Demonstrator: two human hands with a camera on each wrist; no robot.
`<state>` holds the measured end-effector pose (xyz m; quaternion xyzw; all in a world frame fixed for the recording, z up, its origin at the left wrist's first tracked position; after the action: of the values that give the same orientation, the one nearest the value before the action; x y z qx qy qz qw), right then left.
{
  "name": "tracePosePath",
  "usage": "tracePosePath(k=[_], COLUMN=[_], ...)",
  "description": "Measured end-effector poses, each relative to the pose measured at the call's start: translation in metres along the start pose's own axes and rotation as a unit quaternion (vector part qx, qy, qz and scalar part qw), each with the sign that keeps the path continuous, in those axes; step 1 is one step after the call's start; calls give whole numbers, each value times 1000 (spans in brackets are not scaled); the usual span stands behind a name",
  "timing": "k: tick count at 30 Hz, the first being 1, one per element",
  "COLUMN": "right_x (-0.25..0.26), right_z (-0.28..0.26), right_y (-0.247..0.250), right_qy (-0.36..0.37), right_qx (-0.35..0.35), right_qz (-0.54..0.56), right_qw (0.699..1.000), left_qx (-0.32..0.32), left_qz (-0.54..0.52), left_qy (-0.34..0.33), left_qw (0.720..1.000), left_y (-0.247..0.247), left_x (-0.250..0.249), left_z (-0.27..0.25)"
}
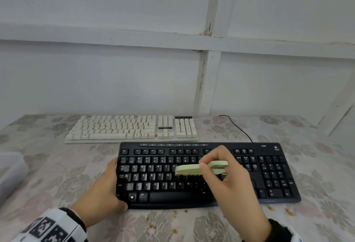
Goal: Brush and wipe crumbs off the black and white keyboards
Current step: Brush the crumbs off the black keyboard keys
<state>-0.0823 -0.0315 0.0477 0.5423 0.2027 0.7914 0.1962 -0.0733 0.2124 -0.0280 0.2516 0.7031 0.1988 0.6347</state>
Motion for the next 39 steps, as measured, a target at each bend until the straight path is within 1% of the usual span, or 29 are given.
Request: tracePosePath(k=[3, 6, 8, 10, 12, 15, 18, 20, 25, 28, 31, 33, 35, 37, 39], right_x=[-18, -22, -17, -19, -32, -42, -35, -37, -53, -54, -65, -69, -70, -70, -75], right_z=[1, 3, 4, 3, 2, 2, 2, 2, 2, 0, 0, 0, 0, 2, 3], right_y=[22, 45, 47, 44, 48, 64, 63, 61, 82, 85, 98, 115, 131, 134, 125], right_qy=[-31, -31, -21, -20, -29, -36, -23, -28, -40, -36, -49, -50, -43, -31, -38], right_qx=[-35, -69, -55, -29, -36, -72, -60, -52, -104, -95, -105, -130, -151, -142, -101], right_qz=[17, 38, 61, 48, 29, 7, 33, 39, 13, 33, 15, -13, -15, 31, 63], right_qw=[999, 996, 996, 998, 999, 997, 997, 997, 994, 994, 993, 990, 987, 989, 992], left_qx=[3, 6, 7, 4, 3, 9, 14, 15, 5, 7, 5, 2, 1, 0, 0], left_qz=[-2, 0, 1, -4, -7, -9, -2, 1, 36, 38, 44, 51, 61, 72, 103], left_qy=[4, 12, 16, 12, 14, 21, 15, 11, -23, -33, -26, -18, -17, -16, -18], left_qw=[1000, 1000, 1000, 1000, 1000, 1000, 1000, 1000, 999, 999, 999, 999, 998, 997, 994], left_y=[-1, -1, -2, -2, -1, -2, -3, -3, -1, -3, -3, -3, -4, -5, -7], left_x=[3, 6, 6, 4, 4, 7, 10, 13, 17, 23, 37, 50, 59, 68, 75], left_z=[0, 1, 0, 0, 1, 1, 4, 5, 9, 14, 22, 27, 32, 36, 40])
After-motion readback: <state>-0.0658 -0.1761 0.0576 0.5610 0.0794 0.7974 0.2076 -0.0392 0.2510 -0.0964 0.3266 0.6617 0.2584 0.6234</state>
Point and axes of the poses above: each hand's wrist, its own z-axis towards the middle knuckle, its own y-axis out of the back of the hand, x = y × z, the point moved 9 cm from there along z, towards the middle knuckle, and after that the axes turned 6 degrees about -z, right-handed, at the moved point
